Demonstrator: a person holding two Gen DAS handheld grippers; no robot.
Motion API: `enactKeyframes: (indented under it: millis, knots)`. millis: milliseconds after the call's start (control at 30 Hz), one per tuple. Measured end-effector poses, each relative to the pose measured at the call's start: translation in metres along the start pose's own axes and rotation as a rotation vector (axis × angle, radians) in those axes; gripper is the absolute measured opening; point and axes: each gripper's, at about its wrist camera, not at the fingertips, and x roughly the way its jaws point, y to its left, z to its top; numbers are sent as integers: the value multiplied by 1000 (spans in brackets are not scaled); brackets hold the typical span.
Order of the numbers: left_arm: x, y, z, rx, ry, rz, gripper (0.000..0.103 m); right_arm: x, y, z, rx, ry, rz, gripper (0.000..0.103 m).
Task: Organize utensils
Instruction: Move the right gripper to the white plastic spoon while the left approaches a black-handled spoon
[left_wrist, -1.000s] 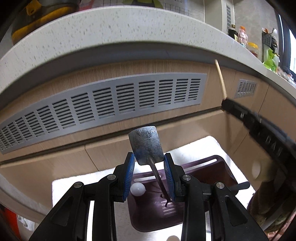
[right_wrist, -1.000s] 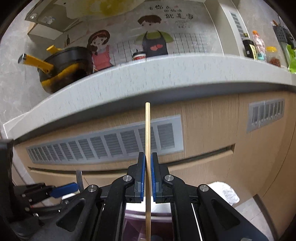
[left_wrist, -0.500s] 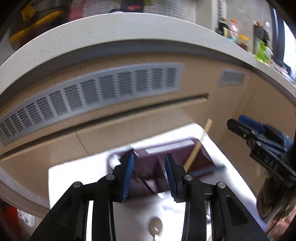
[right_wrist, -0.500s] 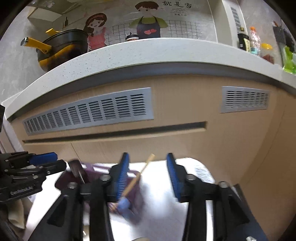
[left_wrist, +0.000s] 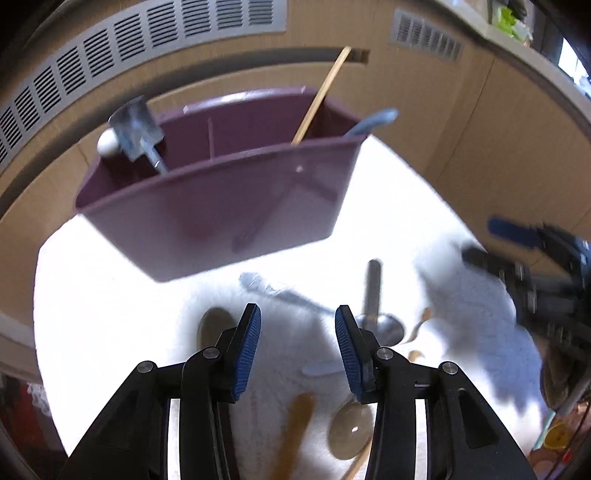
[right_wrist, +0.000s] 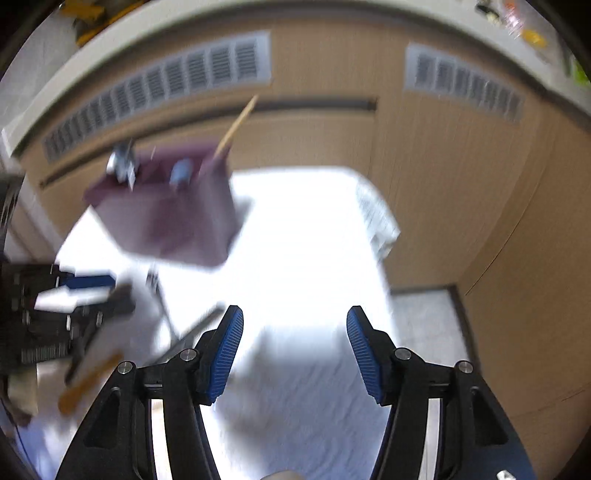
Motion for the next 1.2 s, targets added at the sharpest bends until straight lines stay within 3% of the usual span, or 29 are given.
enactKeyframes:
  millis: [167,300,467,533,633,1000,1200]
  knots:
    - [0,18,-3,-30,20,48,47,8,30,-30,-123,68,91,56]
    - [0,27,-8,-57,24,36,49,16,56,-29,-205,88,155,56]
    - [4,21,-14,-50,33,-3,53,32,74,-32,-277,134,111,56]
    - [6,17,-16,-37,38,-12,55,30,72,-38,-295,142,78,51]
    - [13,6,-16,-21,46,-25,55,23,53,-44,-256,153,59,37]
    - [42,-11,6,-68,91,-95,57,8,0,-56,-52,181,-28,38]
    - [55,-47,26,61,120,-111,57,15,4,-54,-66,153,-23,41]
